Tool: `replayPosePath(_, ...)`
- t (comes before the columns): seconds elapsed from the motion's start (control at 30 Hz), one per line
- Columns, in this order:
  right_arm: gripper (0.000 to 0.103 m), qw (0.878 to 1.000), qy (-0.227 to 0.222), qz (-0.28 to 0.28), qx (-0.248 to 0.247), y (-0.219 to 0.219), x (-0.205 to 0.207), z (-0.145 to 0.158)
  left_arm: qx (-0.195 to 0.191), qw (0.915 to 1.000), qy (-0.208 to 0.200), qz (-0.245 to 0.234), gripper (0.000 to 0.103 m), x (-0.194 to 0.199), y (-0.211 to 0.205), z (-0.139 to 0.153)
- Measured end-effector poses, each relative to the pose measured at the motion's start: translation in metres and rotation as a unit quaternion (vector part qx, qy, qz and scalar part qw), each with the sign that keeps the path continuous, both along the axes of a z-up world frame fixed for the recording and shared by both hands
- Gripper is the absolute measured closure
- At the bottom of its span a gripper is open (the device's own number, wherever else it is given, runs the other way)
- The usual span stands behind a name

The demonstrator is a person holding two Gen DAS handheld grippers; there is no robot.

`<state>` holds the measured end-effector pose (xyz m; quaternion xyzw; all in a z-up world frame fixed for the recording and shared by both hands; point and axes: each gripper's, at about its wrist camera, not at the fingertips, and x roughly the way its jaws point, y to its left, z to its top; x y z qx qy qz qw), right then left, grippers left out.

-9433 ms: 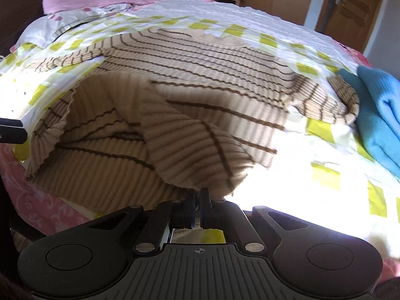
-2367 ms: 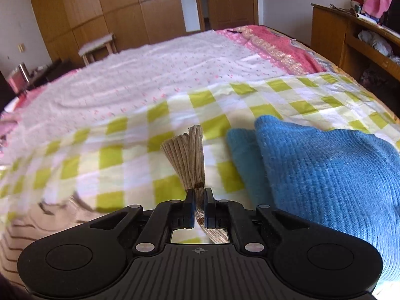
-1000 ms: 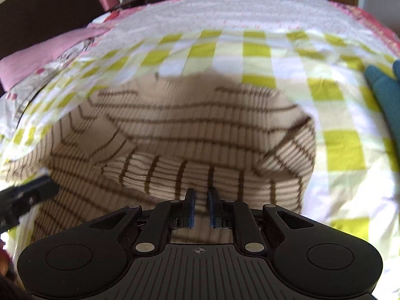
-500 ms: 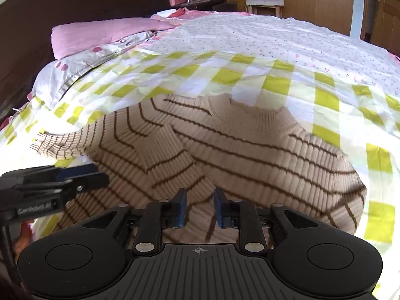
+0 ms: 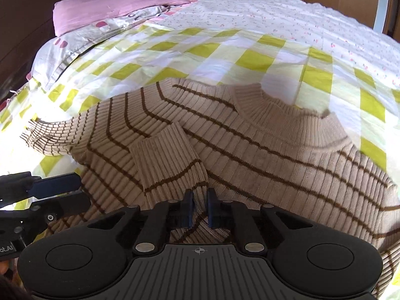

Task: Fold small clothes
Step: 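Lay the sleeve on the sweater body and open the right gripper, then move the left gripper over the sweater toward the other striped sleeve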

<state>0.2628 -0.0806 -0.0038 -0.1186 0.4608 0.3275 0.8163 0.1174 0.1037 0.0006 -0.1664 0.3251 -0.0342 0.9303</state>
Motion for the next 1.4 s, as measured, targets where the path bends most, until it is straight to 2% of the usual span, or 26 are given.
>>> replayPosePath(0.13,0.093,0.998,-0.059,0.0,0.001,0.01,0.003,0.019,0.002,1.0,-0.002,-0.002,0.064,-0.001,-0.002,0.0)
replayPosePath(0.23,0.091,0.994,-0.104,0.002,-0.014,0.019,0.01,0.022,0.003,1.0,0.0,-0.002,0.064,0.0,-0.003,0.0)
replayPosePath(0.37,0.089,0.991,-0.127,-0.005,-0.044,0.023,0.02,0.009,0.008,1.0,0.0,-0.003,0.064,0.0,-0.004,-0.001)
replayPosePath(0.43,0.087,0.992,-0.12,-0.021,-0.031,0.014,0.019,0.01,0.011,0.9999,-0.003,-0.002,0.064,-0.001,-0.004,0.0)
replayPosePath(0.5,0.087,0.99,-0.137,-0.041,-0.016,0.002,0.008,0.018,0.01,0.9999,-0.005,-0.001,0.064,-0.001,-0.003,0.001)
replayPosePath(0.57,0.085,0.982,-0.185,-0.033,-0.018,-0.005,-0.013,0.028,0.007,1.0,-0.005,0.001,0.064,-0.001,-0.001,0.001)
replayPosePath(0.6,0.083,0.981,-0.194,-0.027,-0.014,-0.006,-0.019,0.03,0.008,1.0,-0.005,0.003,0.064,-0.001,-0.001,0.0)
replayPosePath(0.7,0.081,0.985,-0.174,0.01,0.003,0.001,-0.028,0.03,0.006,0.9999,-0.002,0.009,0.064,0.0,0.002,-0.001)
replayPosePath(0.8,0.081,0.987,-0.158,0.029,-0.01,0.021,-0.024,0.012,0.005,0.9999,-0.004,0.014,0.064,-0.002,0.005,0.001)
replayPosePath(0.9,0.081,0.992,-0.121,0.03,-0.015,0.038,-0.014,-0.01,0.008,0.9998,-0.009,0.017,0.064,-0.002,0.007,0.003)
replayPosePath(1.0,0.081,0.99,-0.136,0.022,-0.041,0.047,-0.013,-0.025,0.007,0.9997,-0.012,0.019,0.064,-0.002,0.01,0.004)
replayPosePath(1.03,0.081,0.99,-0.135,0.015,-0.037,0.046,-0.012,-0.026,0.006,0.9997,-0.012,0.02,0.064,-0.002,0.011,0.004)
replayPosePath(1.1,0.09,0.992,-0.124,0.0,-0.031,0.043,-0.008,-0.025,0.005,0.9997,-0.012,0.022,0.064,-0.002,0.013,0.004)
replayPosePath(1.17,0.094,0.991,-0.127,0.004,-0.034,0.042,-0.01,-0.022,0.004,0.9996,-0.013,0.025,0.064,-0.002,0.015,0.004)
replayPosePath(1.4,0.096,0.99,-0.122,0.069,0.017,0.045,-0.046,-0.006,0.0,0.9987,-0.029,0.042,0.064,-0.007,0.023,0.01)
